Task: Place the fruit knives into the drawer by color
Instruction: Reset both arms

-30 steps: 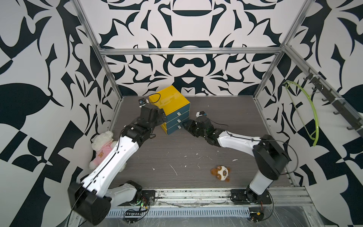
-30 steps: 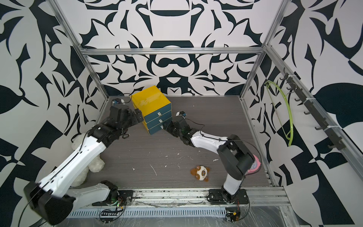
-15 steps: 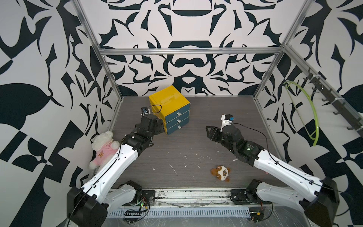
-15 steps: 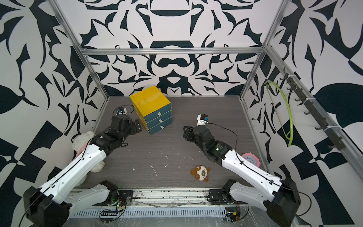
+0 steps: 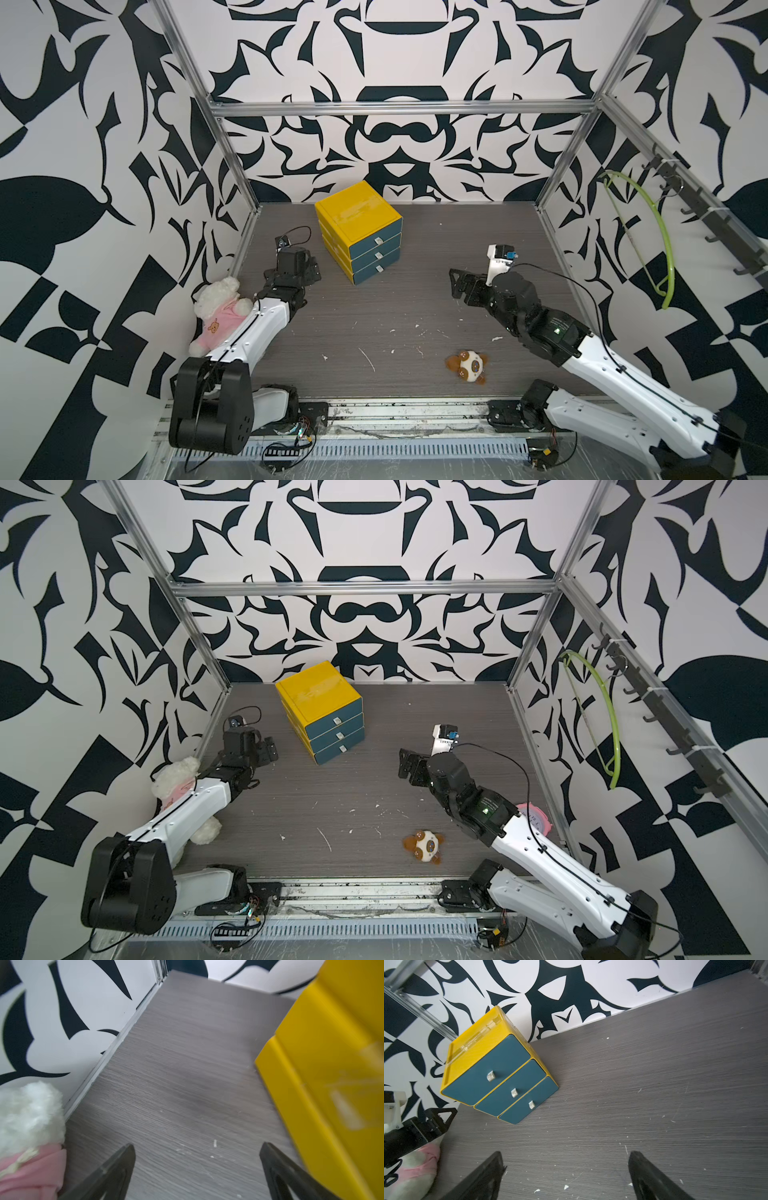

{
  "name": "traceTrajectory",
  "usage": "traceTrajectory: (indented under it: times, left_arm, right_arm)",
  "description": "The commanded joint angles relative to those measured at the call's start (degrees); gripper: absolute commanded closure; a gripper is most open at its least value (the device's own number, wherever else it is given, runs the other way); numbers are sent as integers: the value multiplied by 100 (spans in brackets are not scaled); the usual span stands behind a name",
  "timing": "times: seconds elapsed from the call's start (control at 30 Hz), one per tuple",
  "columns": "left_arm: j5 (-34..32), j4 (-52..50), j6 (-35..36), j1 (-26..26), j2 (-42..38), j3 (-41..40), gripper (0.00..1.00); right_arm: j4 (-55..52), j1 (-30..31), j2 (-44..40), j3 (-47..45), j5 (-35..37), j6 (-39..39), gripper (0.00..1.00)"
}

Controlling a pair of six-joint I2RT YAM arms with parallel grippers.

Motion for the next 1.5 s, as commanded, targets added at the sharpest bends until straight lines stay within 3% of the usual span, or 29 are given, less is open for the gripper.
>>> traceTrajectory:
  times: [0.0, 0.2, 0.33, 0.43, 0.5, 0.6, 0.67, 0.77, 0.9, 1.07, 1.33, 1.47]
  left_arm:
    - [214, 1757, 833, 46, 332, -505, 1]
    - [354, 3564, 1163, 91, 883, -1040, 1]
    - [709, 4100, 1329, 119, 1393, -1098, 1]
    - [922, 4182, 1001, 379, 1327, -1244, 1]
    - [1065, 5408, 964, 520, 1658, -1668, 1]
    - [1094, 4571, 834, 537, 1420, -1475, 1]
    - [1044, 5236, 916, 533, 1639, -1624, 1]
    - [1052, 4761, 871, 529, 1481, -1524, 1]
    - [1050, 4717, 861, 529, 1482, -1515, 1]
    - [1046, 4800, 875, 529, 1516, -1528, 1]
    - [996, 4784, 896, 494, 1517, -1519, 1]
    - [992, 4777, 900, 485, 1516, -1511, 1]
  right_arm:
    - [112, -81, -152, 37, 713, -547, 1]
    - [809, -574, -337, -318, 715, -1167, 1]
    - [1165, -915, -303, -409, 565, -1486, 1]
    - [1735, -1121, -332, -655, 505, -1813, 1]
    - [1942, -1315, -166, -741, 500, -2009, 1]
    - [2085, -1681, 174, -814, 373, -2019, 1]
    - [2353, -1891, 310, -962, 339, -1995, 1]
    - [2692, -2144, 502, -1088, 367, -2057, 1]
    - [3005, -2329, 940, -1033, 1192, -2577, 1]
    - [3717, -2786, 1475, -1241, 1510, -3199, 2]
    - [5060, -3117, 3187, -1645, 1394, -3556, 2]
    - [5318, -3355, 3743, -1634, 936, -3454, 4]
